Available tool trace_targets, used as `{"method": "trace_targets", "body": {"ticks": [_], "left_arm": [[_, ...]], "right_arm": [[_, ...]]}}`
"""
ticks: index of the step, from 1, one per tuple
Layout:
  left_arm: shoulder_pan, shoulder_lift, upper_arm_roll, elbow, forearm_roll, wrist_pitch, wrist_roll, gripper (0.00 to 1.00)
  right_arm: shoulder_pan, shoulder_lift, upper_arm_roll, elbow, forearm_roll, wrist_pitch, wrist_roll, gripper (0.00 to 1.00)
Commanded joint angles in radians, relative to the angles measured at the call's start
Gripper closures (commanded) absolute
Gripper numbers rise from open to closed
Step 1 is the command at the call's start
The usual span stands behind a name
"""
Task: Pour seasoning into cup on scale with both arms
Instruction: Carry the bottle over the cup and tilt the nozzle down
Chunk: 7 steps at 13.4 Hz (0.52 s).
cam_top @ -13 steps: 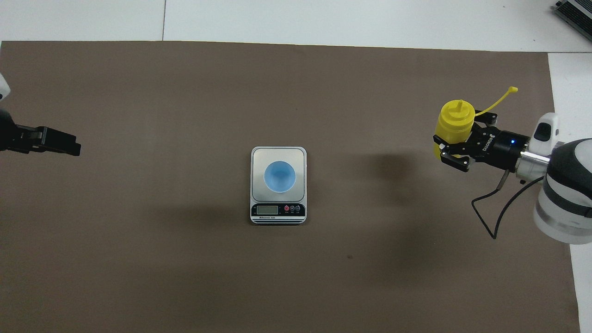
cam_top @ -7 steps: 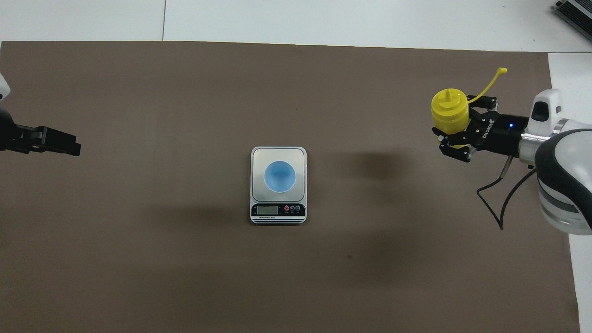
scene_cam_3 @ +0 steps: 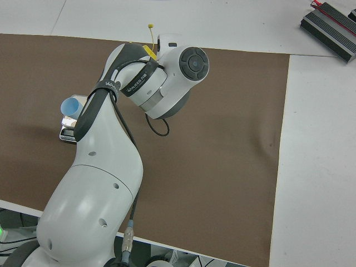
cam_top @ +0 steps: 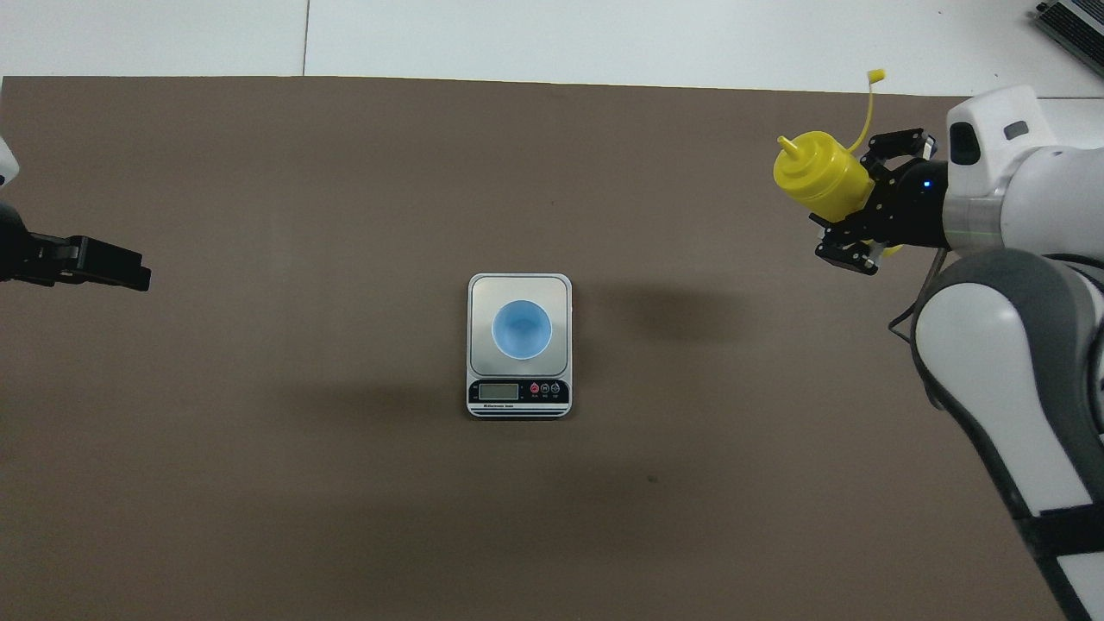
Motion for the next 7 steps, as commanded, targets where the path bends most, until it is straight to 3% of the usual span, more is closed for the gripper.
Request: {"method": "trace_targets", "body": {"ticks": [1,7], "left_arm": [[0.011,-0.031,-0.006,-0.037,-0.008,0.019,-0.006,0.0],[0.011,-0.031,-0.006,-0.037,-0.008,0.019,-0.006,0.0]], "right_arm": [[0.087,0.007,0.002,0.032,-0.193,-0.014,0.14,1.0],[0.294,0.086,0.002,0.046,-0.534,0.025,0.247,1.0]]}}
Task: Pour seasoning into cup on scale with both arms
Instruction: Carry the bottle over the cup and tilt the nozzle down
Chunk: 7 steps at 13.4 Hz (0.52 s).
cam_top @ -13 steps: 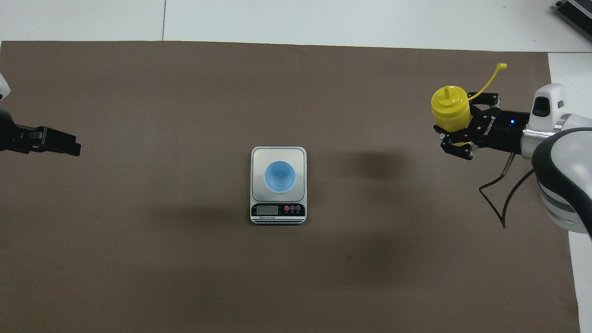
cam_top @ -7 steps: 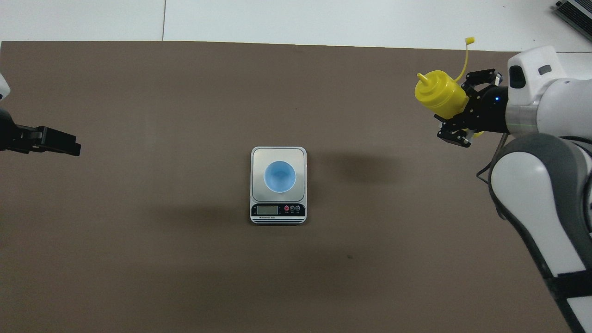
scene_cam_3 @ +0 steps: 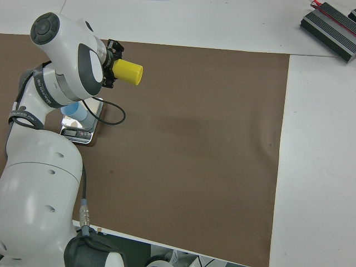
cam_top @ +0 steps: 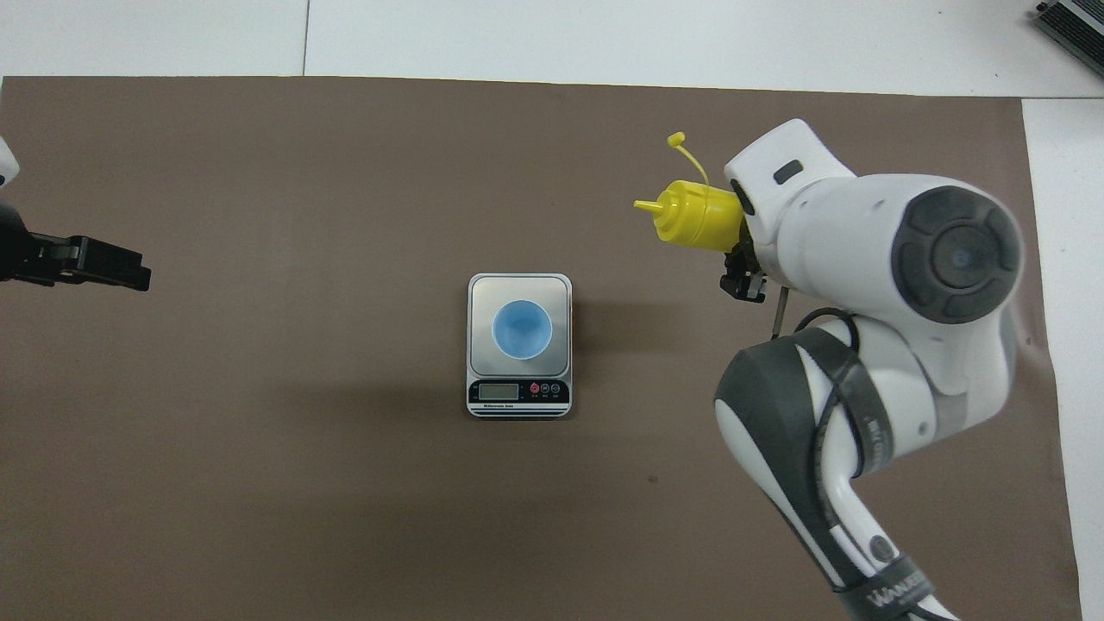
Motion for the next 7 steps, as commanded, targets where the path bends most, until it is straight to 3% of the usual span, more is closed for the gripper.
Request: {"method": "trace_targets", "body": {"ticks": [1,7], "left_arm": [[0.012,-0.031,-0.006,-0.037,-0.008,0.019,-0.006,0.0],[0.011,-0.031,-0.006,-0.037,-0.008,0.019,-0.006,0.0]], "right_arm": [[0.078,0.059,0.0,0.037,-0.158,0.014,0.079,1.0],[0.176,0.116,0.003,0.025,-0.387,0.002,0.113,1.0]]}}
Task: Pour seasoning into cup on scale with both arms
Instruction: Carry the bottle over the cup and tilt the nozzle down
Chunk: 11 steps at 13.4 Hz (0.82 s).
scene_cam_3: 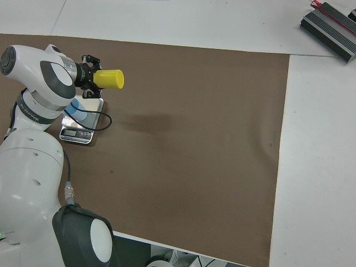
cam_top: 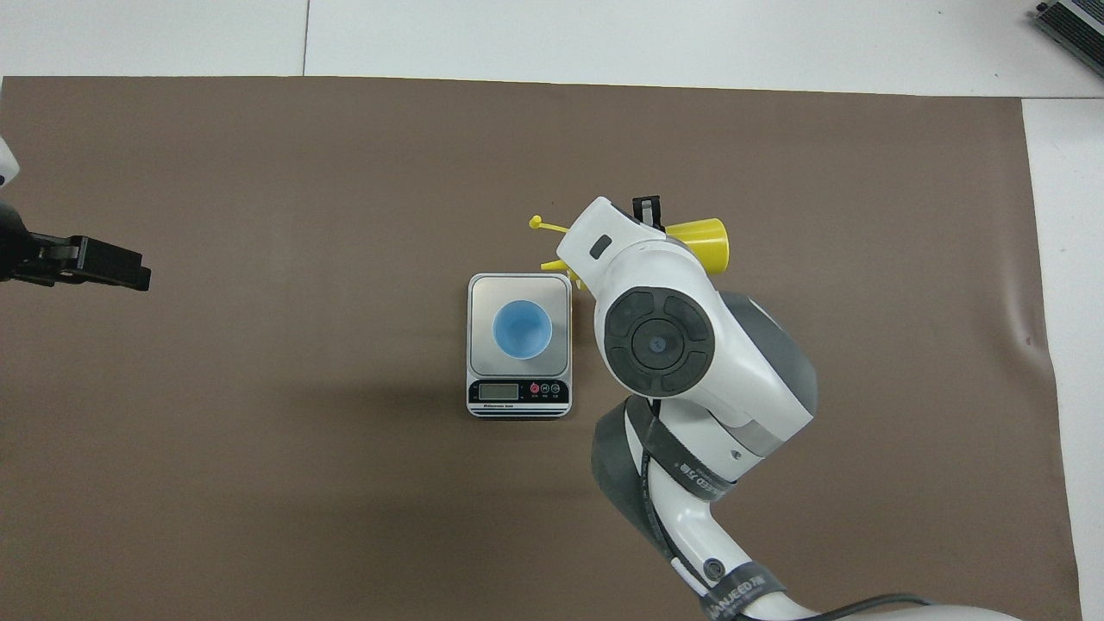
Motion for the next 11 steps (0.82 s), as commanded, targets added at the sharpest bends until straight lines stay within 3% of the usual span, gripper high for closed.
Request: {"method": "trace_targets", "body": {"ticks": [1,11], "left_arm": [[0.011,-0.031,-0.006,-0.037,-0.008,0.02,-0.005,0.0],[0.011,-0.031,-0.006,-0.037,-0.008,0.019,-0.005,0.0]], "right_arm": [[0.019,0.019,0.002,0.016,-0.084,-0.016,0.005,1.0],[0.109,0.03,0.002,-0.059,-0.315,-0.071,0.08,1.0]]}}
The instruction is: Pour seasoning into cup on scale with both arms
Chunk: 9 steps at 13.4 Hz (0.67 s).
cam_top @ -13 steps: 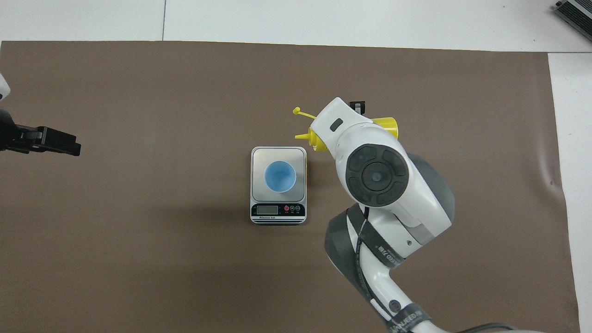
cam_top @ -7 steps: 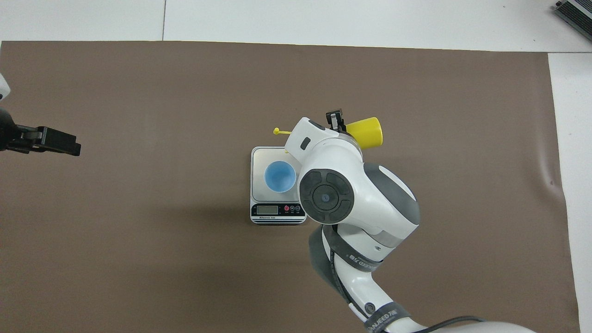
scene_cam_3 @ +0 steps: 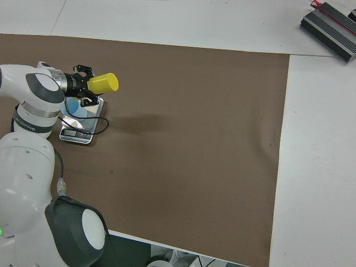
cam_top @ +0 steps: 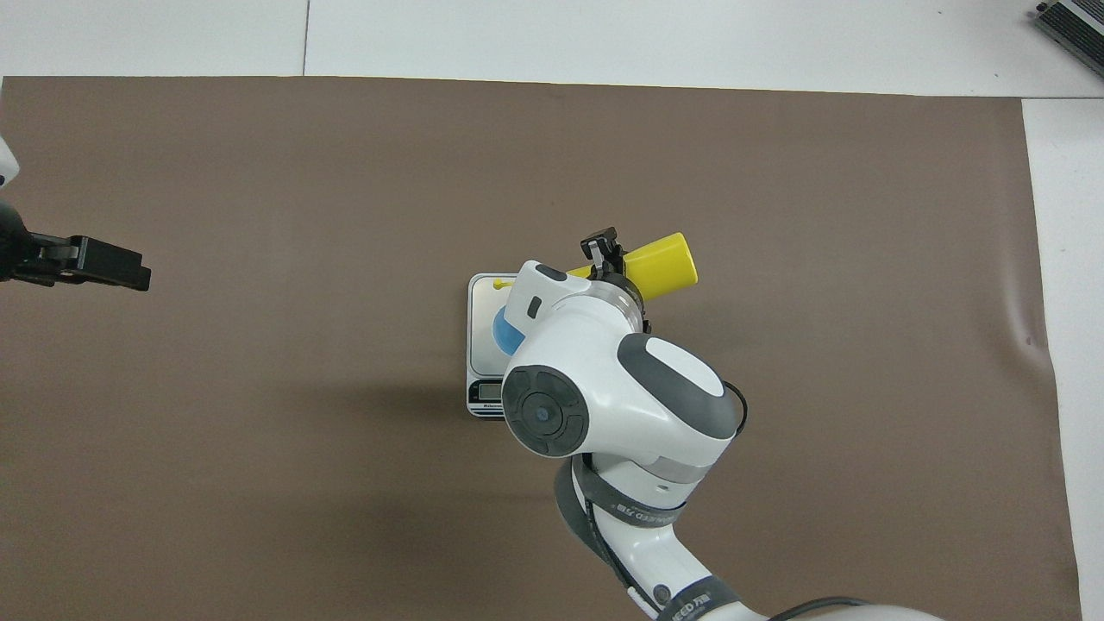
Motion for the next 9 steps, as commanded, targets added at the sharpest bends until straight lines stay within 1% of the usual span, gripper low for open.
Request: {"method": "trace_targets", "body": {"ticks": [1,3,9], "left_arm": [[0.011,-0.031,-0.006,-0.037,-0.008,0.019,-0.005,0.0],[0.011,-0.031,-0.006,-0.037,-0.008,0.019,-0.005,0.0],[0.011,-0.031,-0.006,-0.037,-0.008,0.019,-0.005,0.0]], "right_arm": [[0.01,-0.012,0.0,-0.021,-0.062,-0.013,0.04,1.0],[0.011,-0.015,0.0,-0.033,-0.085,-0.016,0.042,1.0],[0.011,-0.015,0.001,-0.037,-0.088,-0.017,0.042,1.0]]}}
